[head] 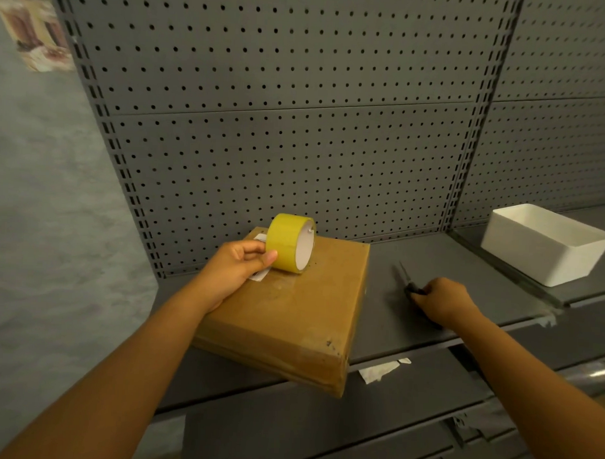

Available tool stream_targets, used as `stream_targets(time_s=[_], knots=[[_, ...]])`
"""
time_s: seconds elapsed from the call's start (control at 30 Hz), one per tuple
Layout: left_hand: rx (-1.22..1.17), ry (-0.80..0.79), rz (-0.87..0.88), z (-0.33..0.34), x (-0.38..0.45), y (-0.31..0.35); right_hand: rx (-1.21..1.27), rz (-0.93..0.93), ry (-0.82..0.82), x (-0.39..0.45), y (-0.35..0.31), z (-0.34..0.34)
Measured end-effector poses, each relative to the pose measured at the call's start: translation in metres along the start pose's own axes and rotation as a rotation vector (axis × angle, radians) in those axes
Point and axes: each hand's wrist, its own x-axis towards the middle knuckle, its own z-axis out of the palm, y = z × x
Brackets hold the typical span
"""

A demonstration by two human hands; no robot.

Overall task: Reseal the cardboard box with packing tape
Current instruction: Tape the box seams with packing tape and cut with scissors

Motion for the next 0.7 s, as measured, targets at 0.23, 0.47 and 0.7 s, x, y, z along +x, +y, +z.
stream_targets(time_s=[0.23,0.47,0.7], knots=[[0.006,-0.010,-0.001,0.001,-0.001,0.002,0.461,-0.335,0.101,-0.026,-0.028,0.002],[-0.022,-0.019,0.016,0.001,-0.006,0.007,0.358,-0.492,-0.166,-0.060,-0.036,-0.002],[-0.038,-0.022,0.048,0.002,-0.006,0.006,0.136,-0.567,-0.238,-0.076,-0.040,-0.016]])
